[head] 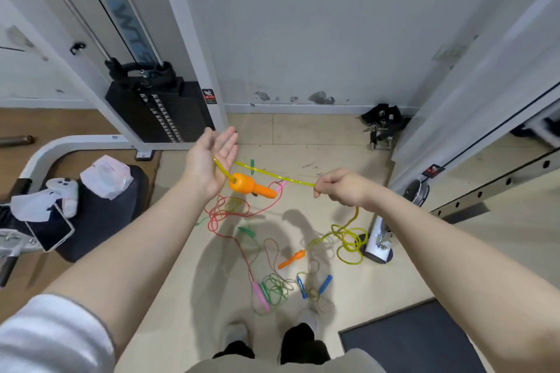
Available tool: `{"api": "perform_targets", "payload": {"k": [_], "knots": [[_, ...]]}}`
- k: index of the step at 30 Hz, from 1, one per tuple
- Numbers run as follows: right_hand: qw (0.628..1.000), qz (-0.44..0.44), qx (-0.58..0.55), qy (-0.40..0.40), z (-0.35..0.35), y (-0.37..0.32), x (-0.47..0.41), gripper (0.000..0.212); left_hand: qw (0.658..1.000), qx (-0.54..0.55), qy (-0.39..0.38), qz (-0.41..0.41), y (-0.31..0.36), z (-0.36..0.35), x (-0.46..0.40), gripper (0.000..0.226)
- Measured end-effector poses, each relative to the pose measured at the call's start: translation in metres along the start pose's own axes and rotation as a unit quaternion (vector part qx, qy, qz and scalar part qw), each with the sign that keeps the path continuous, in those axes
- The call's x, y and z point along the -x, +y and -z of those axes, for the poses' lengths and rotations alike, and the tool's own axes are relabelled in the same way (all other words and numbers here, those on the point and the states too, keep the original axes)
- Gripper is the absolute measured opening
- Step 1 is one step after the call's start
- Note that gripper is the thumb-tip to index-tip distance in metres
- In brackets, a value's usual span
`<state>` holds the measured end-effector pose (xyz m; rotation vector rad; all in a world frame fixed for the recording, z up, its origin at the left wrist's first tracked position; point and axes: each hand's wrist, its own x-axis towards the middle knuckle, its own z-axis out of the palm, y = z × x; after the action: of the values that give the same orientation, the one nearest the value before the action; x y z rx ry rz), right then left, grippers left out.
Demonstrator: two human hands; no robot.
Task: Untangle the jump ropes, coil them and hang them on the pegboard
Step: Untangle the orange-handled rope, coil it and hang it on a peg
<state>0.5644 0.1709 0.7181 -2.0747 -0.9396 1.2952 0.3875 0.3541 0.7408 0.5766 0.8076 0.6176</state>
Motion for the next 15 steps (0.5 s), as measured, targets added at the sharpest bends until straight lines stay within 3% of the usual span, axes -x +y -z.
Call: {"api": "perform_targets", "payload": {"k": [2, 5, 9, 12, 15], "knots": [[0.991, 0.015, 0.112, -0.075, -0.012, -0.023, 0.010, 0.025, 0.985, -0.169, -0.029, -0.014, 0.000, -0.004, 0.004, 0.043], [0.981, 0.089, 0.104, -0.134, -0.019, -0.075, 0.033, 0.017, 0.942, -0.306, -0.134, -0.005, -0.002, -0.002, 0.020, 0.047], [0.972, 0.225, 0.062, -0.019, -0.018, -0.132, 0.054, 0.015, 0.919, -0.331, -0.209, 0.054, 0.006, -0.006, 0.051, 0.031], [0.957, 0.267, -0.076, 0.080, -0.024, -0.146, 0.055, 0.017, 0.907, -0.325, -0.249, 0.101, 0.023, -0.013, 0.069, 0.057], [0.932, 0.251, -0.208, 0.159, -0.040, -0.146, 0.040, 0.024, 0.852, -0.383, -0.324, 0.151, 0.043, -0.016, 0.084, 0.071]]}}
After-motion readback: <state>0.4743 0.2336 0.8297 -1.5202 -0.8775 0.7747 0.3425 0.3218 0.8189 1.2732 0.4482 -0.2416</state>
